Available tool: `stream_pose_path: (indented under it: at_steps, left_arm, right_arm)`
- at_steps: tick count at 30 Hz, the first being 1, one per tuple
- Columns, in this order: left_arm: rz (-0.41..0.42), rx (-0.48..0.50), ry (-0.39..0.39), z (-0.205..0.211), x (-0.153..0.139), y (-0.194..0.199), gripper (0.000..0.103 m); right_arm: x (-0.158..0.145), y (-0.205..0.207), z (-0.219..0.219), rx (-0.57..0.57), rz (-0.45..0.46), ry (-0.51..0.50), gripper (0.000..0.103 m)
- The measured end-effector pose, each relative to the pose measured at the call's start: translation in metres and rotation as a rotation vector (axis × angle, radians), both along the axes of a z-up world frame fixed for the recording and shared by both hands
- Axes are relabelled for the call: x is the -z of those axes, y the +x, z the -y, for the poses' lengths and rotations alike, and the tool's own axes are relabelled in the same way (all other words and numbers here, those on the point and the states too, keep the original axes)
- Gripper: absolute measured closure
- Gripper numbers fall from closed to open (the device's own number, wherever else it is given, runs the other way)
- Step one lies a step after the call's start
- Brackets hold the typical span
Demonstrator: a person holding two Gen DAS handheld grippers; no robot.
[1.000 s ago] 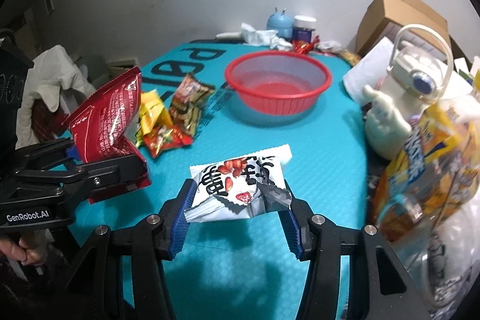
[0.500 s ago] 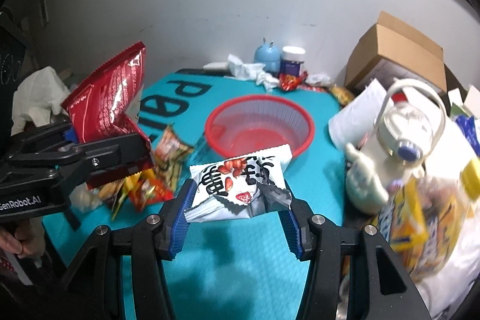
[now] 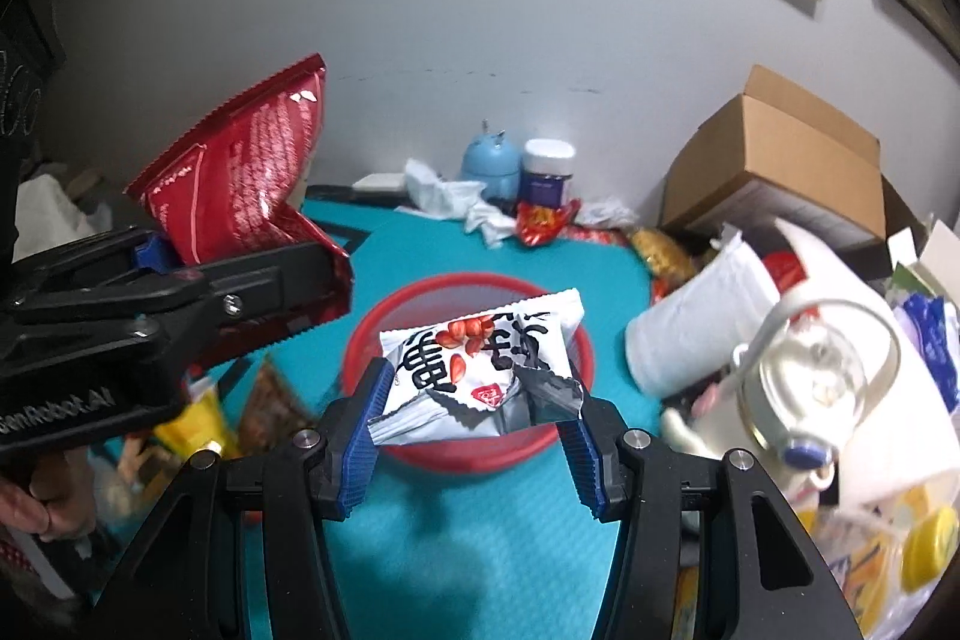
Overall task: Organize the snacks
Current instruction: 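Lift the red bag with the left gripper while the right gripper carries the white packet over the basket, then open both grippers to drop the red bag and white packet into the red basket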
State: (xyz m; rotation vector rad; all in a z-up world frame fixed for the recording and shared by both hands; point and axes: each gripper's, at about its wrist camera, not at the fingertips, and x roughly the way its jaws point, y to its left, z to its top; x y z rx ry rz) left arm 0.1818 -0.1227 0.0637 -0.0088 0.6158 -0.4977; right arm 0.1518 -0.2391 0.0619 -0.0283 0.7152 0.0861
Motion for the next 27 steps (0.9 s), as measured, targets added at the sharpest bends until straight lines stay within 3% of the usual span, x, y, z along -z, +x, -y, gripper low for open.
stream_pose_path:
  at_steps: [12, 23, 27]
  left_arm:
    - [-0.038, -0.015, 0.087, 0.024, 0.024, 0.068, 0.046]
    - [-0.131, -0.016, 0.177, 0.039, 0.061, 0.091, 0.043]
    - [-0.18, -0.03, 0.22, 0.044, 0.068, 0.098, 0.037]
  right_arm:
    - [0.022, 0.056, 0.014, 0.116, -0.033, -0.046, 0.05]
    - [0.051, 0.077, 0.027, 0.118, -0.104, -0.025, 0.049]
    - [0.054, 0.077, 0.025, 0.116, -0.111, -0.039, 0.038]
